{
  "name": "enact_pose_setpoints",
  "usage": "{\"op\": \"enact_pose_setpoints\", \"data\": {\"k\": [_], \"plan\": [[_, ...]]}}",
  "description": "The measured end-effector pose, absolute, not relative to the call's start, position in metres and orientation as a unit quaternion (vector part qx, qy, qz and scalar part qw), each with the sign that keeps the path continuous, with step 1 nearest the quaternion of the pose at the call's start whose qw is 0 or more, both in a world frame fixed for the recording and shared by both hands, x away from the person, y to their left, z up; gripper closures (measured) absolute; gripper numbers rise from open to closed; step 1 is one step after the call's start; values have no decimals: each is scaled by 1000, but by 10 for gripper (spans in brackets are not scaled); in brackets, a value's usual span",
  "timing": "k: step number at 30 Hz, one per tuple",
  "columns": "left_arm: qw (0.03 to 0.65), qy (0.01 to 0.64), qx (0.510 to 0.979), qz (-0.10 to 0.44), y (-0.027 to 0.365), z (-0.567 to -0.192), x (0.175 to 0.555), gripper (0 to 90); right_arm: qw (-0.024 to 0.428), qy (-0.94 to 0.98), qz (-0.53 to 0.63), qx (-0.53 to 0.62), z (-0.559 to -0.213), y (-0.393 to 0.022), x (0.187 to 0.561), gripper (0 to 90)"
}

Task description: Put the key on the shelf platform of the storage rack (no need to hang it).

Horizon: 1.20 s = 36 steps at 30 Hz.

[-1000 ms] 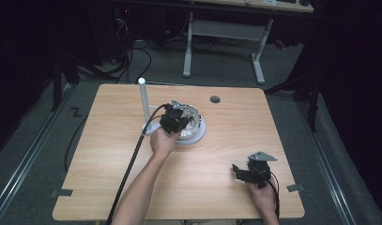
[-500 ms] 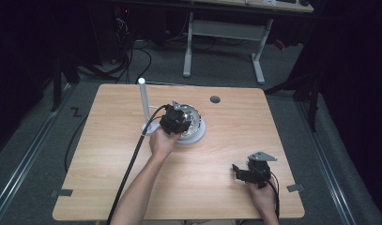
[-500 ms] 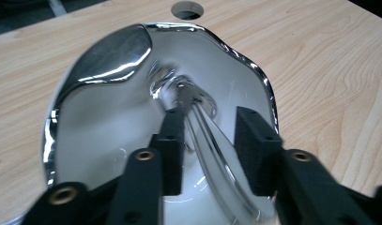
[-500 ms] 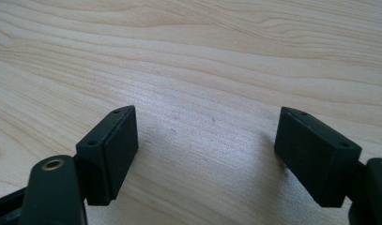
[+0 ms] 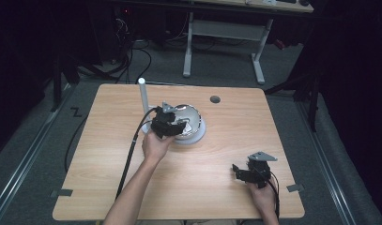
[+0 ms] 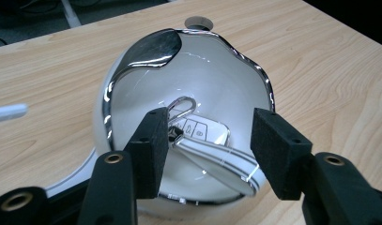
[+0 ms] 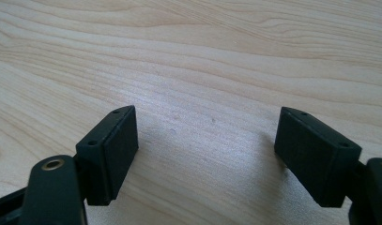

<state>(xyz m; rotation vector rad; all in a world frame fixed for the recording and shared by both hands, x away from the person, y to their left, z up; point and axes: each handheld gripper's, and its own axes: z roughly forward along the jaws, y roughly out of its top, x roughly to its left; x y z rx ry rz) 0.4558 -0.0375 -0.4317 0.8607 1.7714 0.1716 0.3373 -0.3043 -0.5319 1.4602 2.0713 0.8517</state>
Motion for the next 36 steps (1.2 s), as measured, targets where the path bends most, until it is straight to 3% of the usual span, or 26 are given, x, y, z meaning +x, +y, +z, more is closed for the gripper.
{"op": "enact_pose_setpoints", "data": {"k": [22, 24, 25, 27, 32, 33, 34, 36], "plan": [[562, 749, 343, 79, 9, -426, 430, 449, 231, 754, 310, 532, -532, -304, 337, 222], [585, 742, 319, 78, 8, -425, 431, 447, 231, 753, 310, 532, -532, -304, 337, 222], [562, 752, 336, 75, 13, -425, 427, 446, 231, 753, 310, 532, -532, -304, 337, 222], [586, 734, 332, 86, 17, -425, 429, 445, 231, 753, 310, 532, -532, -304, 337, 222], [563, 754, 329, 77, 24, -423, 422, 441, 232, 753, 310, 532, -532, -304, 337, 222], [586, 742, 315, 80, 23, -423, 424, 440, 231, 753, 310, 532, -532, -304, 337, 222], [588, 732, 332, 92, 28, -425, 424, 439, 231, 754, 310, 532, -532, -304, 337, 222], [566, 755, 323, 72, 31, -423, 418, 437, 231, 754, 310, 532, -532, -304, 337, 222]]}}
